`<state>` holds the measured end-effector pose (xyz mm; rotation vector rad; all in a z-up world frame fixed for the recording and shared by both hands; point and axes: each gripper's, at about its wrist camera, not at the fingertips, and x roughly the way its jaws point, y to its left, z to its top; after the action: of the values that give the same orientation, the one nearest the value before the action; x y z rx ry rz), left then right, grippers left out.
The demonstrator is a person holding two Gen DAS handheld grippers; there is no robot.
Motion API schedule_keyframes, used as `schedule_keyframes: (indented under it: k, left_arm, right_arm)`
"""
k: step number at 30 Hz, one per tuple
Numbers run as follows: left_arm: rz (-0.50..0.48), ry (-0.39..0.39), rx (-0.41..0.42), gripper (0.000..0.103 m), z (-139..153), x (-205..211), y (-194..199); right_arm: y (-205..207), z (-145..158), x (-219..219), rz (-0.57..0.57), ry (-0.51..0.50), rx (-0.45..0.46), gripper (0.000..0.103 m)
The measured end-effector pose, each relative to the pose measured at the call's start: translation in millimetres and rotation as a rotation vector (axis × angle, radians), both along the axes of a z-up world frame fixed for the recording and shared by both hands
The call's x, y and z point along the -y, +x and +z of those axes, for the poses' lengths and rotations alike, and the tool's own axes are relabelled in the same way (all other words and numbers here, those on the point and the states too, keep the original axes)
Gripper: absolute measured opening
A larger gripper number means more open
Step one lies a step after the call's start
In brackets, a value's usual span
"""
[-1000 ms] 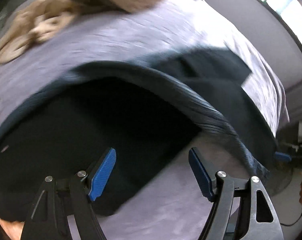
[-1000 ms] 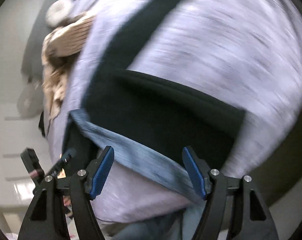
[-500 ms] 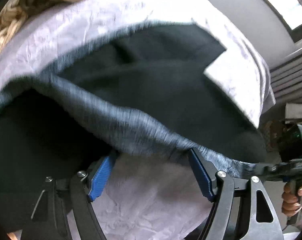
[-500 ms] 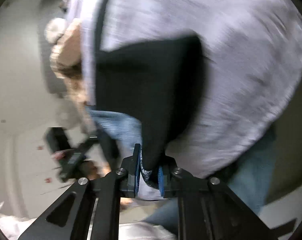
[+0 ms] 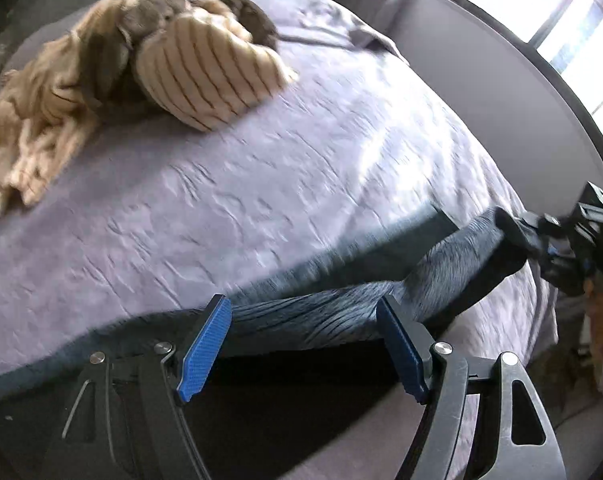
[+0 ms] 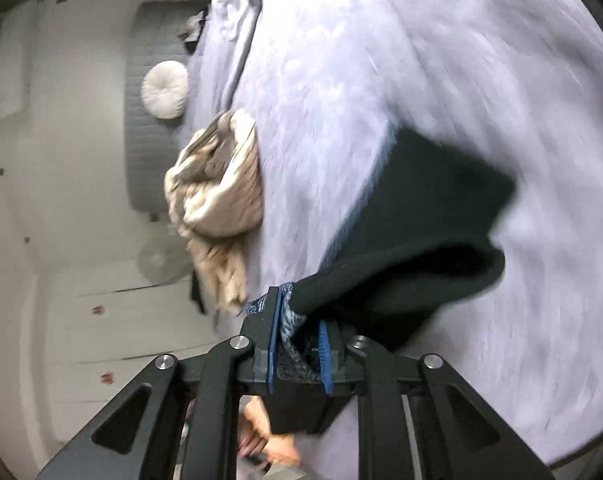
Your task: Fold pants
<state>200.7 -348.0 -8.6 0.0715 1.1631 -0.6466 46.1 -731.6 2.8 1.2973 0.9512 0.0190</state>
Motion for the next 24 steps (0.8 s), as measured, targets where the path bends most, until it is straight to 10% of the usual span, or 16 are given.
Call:
schedule_keyframes:
  k: [3, 7, 18, 19, 21, 24]
  left_arm:
    - [0.05, 0.041, 0.009, 0.076, -3.7, -17.4, 7.4]
    - [0.118, 0.126, -0.033, 0.076, -29.0, -50.3, 1.1]
    - [0.285, 0.262, -0.189, 0.076, -92.9, -126.3, -43.3]
    - [0.282, 0.27, -0.187, 0.076, -94.5, -126.6, -44.2]
    - [0.274, 0.278, -0.188, 0.076, -94.5, -126.3, -46.3]
    - [0.25, 0.242, -0.174, 0.076, -83.8, -127.8, -54.1]
  right_arm:
    - [37.0, -1.1, 11.4, 0.055, -0.114, -0.054, 0.079]
    - [41.2, 4.1, 6.8, 0.099, -0.25, -0.066, 0.08]
    - [25.2, -86.4, -74.5, 0.232, -0.082, -0.111, 0.059]
    - [30.3, -94.9, -80.1, 0.224, -0.081, -0.114, 0.054]
    - [35.9, -102.9, -84.1, 0.205, -0.092, -0.15, 0.009]
    - [23.2, -79.5, -85.8, 0.198, -0.049, -0.085, 0.008]
